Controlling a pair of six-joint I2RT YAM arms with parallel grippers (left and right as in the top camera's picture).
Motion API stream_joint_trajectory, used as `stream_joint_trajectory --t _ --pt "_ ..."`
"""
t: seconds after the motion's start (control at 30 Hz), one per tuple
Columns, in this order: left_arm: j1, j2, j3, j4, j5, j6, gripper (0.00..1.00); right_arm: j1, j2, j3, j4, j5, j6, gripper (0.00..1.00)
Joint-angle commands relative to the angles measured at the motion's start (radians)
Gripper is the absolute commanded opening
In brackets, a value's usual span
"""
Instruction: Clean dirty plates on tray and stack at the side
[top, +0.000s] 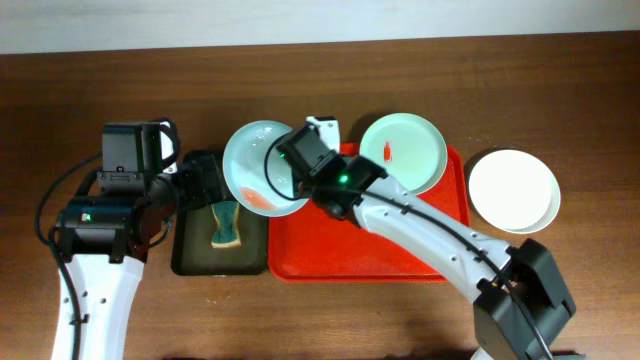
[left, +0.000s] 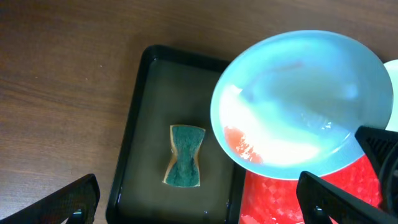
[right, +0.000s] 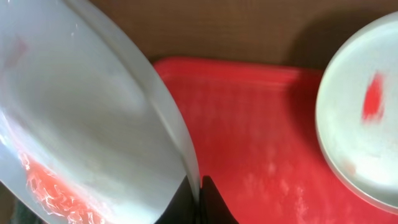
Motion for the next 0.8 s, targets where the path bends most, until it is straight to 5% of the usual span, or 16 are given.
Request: stream_joint_trajectory --t 0.0,0.43,0.77 --pt "0.003 -0.005 0.006 -0.002 -0.003 -0.01 0.99 0.04 -0.004 0.018 0.12 0.175 -0.22 0.04" --pt "0.003 -0.005 0.006 -0.002 -0.003 -0.01 0.99 0.111 -0.004 0.137 0.447 0.268 -0.921 0.04" --pt "0.003 -0.005 0.006 -0.002 -0.003 -0.01 0.99 0.158 -0.011 0.137 0.599 0.283 -1.195 0.04"
